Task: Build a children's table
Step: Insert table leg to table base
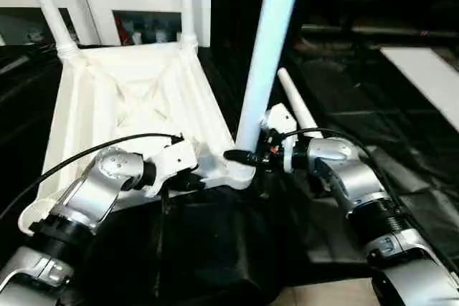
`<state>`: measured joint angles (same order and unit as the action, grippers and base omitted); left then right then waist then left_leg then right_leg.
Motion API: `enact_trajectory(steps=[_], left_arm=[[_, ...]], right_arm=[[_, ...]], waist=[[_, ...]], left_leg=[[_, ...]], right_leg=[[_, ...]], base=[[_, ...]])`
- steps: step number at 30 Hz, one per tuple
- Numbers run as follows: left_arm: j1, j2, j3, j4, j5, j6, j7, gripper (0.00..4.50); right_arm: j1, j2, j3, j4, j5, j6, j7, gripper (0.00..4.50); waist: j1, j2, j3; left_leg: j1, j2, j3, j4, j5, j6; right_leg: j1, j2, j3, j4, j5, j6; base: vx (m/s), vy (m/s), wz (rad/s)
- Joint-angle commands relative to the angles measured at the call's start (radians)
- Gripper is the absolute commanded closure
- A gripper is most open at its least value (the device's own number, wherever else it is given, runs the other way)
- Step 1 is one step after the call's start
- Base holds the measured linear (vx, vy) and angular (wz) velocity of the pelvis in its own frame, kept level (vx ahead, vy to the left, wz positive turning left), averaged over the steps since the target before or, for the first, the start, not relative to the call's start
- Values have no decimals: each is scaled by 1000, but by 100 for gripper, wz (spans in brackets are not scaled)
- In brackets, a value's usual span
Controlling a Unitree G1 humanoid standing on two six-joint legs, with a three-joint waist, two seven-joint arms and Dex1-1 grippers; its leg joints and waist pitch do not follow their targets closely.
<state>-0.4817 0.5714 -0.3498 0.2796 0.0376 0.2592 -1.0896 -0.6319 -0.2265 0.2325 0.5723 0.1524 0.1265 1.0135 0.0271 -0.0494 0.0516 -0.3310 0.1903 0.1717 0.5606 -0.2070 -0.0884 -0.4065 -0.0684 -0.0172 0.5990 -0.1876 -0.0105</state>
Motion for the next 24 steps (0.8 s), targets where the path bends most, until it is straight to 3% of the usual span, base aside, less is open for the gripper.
enact_trajectory(steps=[1, 5, 8, 12, 15, 20, 22, 24], left_arm=[[6, 5, -14, -2, 21, 6, 3, 450], [-1, 0, -17, 4, 23, 8, 2, 450], [-5, -1, -17, 9, 24, 7, 1, 450], [-12, -1, -19, 19, 24, 4, -2, 450], [-14, 1, -19, 22, 25, 4, -5, 450], [-19, 12, -17, 38, 22, 11, -26, 450], [-25, -12, -14, 59, 25, 62, 5, 450], [-26, -43, -20, 56, 39, 109, 51, 450]], right_arm=[[70, 14, 97, 165, -85, 109, 9, 266], [40, 29, 58, 228, -75, 110, -25, 266], [49, 24, 60, 224, -76, 104, -20, 266], [54, 20, 65, 250, -89, 77, -19, 266], [52, 23, 63, 262, -94, 67, -21, 266], [52, 37, 52, 261, -98, 53, -65, 266], [43, 65, 16, 281, -113, 36, -222, 266], [41, 92, -20, 290, -105, 48, -325, 266]], waist=[[-4, 21, -25], [-11, 21, -15], [-12, 21, -15], [-13, 28, -15], [-17, 28, -13], [-20, 25, -9], [-21, 24, -7], [-27, 24, -2]], left_leg=[[-12, 29, -3, -71, -231, 20], [-5, 31, -11, -76, -357, -7], [-4, 31, -14, -78, -368, -10], [-6, 33, -15, -81, -363, -12], [-5, 33, -15, -83, -387, -14], [-3, 32, -20, -86, -438, -13], [-1, 31, -20, -87, -443, -20], [-3, 29, -30, -91, -471, -33]], right_leg=[[35, -47, 31, -70, -230, -209], [22, -50, 35, -90, -434, -162], [20, -50, 37, -93, -463, -144], [20, -47, 36, -89, -412, -156], [18, -46, 34, -91, -424, -157], [10, -50, 37, -103, -525, -126], [5, -51, 38, -106, -557, -113], [5, -54, 34, -113, -653, -77]], base=[[0, 0, 0], [0, 0, 0], [0, 0, 0], [0, 0, 0], [0, 0, 0], [0, 0, 0], [0, 0, 0], [0, 0, 0]])
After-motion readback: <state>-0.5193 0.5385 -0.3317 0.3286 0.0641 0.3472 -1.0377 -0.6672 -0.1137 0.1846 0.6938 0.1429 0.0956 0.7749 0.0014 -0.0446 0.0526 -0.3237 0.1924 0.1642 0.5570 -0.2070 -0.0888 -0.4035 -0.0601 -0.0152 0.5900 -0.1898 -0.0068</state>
